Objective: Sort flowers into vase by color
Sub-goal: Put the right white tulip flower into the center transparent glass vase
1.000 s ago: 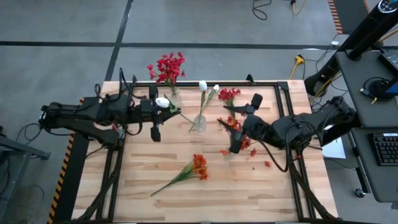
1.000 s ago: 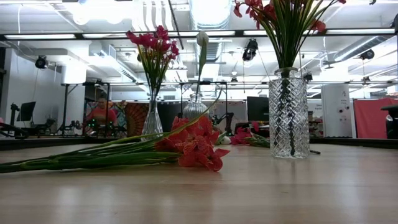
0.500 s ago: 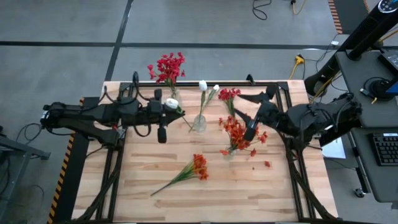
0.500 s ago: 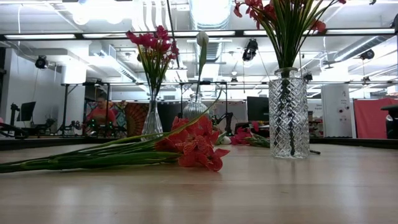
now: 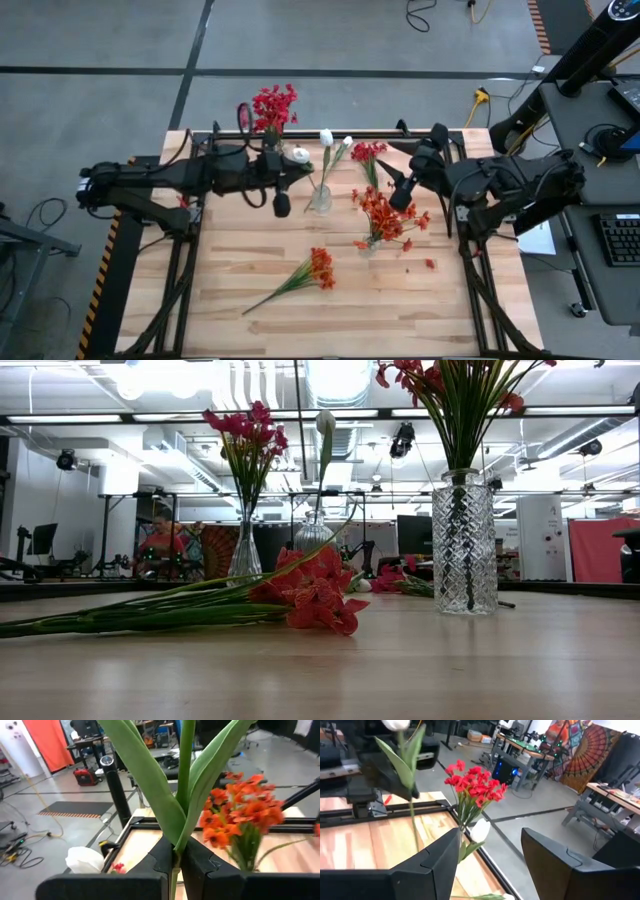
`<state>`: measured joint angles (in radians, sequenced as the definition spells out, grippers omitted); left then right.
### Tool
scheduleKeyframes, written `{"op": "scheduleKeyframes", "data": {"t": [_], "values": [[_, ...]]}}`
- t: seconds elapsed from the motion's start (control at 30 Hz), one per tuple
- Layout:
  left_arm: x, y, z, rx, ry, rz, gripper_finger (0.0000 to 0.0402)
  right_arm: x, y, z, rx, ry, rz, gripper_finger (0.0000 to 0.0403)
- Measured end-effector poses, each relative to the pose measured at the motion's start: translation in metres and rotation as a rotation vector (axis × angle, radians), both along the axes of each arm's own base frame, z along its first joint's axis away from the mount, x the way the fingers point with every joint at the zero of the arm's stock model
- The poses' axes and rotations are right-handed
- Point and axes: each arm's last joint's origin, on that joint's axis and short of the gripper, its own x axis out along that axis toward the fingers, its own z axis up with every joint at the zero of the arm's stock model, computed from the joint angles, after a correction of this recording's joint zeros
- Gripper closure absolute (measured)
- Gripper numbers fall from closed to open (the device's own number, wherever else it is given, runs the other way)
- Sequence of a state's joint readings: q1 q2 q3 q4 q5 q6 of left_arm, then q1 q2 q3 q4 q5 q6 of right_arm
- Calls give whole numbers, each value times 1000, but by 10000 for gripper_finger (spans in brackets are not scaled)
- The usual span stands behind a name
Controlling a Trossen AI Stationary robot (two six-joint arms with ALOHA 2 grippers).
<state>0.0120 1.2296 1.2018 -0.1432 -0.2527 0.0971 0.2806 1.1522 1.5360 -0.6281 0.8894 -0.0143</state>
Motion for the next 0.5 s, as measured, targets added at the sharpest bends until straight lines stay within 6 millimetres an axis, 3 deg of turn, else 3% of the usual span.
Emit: {"op": "scheduleKeyframes", "data": {"t": [0.5], "values": [[23,27,-11,-23,67,-61,396,-2,-1,0,10,-1,-4,197]]}}
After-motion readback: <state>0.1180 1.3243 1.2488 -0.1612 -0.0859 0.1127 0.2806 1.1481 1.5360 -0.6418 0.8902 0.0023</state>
